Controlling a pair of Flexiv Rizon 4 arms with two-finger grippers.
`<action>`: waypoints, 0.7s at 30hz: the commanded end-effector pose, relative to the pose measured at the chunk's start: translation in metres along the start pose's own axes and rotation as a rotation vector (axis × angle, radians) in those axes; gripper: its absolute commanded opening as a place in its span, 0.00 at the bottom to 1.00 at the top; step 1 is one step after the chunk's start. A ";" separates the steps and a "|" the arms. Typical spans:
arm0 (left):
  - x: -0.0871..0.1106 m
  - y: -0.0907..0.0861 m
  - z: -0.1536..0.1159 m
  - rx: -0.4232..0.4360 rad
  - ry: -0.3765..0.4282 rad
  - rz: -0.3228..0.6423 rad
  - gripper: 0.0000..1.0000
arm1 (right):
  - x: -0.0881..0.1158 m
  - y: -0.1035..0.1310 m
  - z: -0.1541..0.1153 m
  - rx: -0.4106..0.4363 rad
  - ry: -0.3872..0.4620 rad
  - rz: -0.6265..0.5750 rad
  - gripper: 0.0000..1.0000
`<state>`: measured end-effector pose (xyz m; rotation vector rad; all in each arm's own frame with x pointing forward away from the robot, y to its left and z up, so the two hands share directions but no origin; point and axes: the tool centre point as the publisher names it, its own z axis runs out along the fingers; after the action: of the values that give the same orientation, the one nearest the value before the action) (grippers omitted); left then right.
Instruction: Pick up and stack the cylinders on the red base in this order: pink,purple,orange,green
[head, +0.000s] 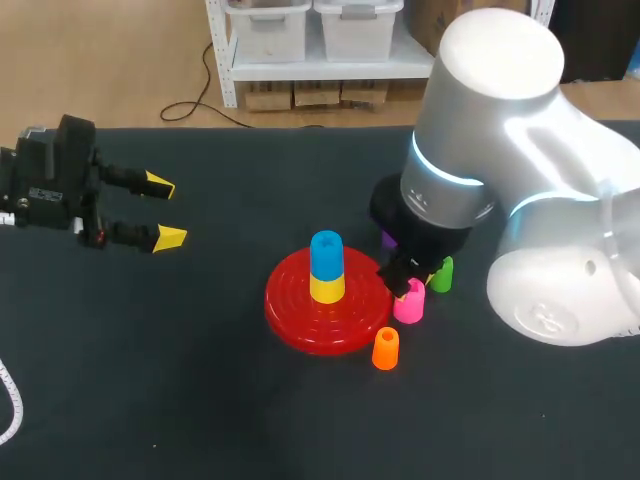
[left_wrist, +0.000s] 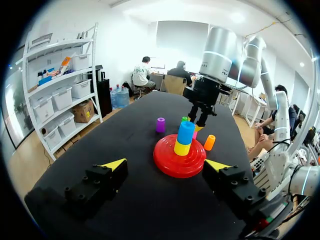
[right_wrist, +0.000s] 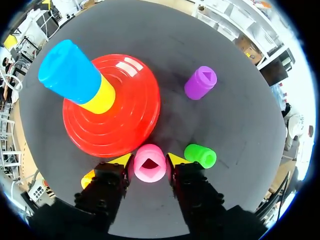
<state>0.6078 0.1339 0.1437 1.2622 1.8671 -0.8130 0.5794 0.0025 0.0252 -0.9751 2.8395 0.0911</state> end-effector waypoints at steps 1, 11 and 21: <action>0.001 0.000 0.000 -0.001 -0.005 0.002 1.00 | 0.001 0.000 0.000 0.001 -0.003 0.000 0.11; 0.001 0.000 0.000 -0.001 -0.005 0.002 1.00 | -0.003 0.002 -0.010 -0.027 -0.024 0.006 0.00; 0.001 0.000 0.000 -0.001 -0.005 0.002 1.00 | -0.026 0.002 -0.046 -0.023 -0.040 -0.025 0.00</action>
<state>0.6078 0.1339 0.1437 1.2622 1.8671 -0.8130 0.5906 0.0141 0.0643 -0.9914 2.7779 0.1422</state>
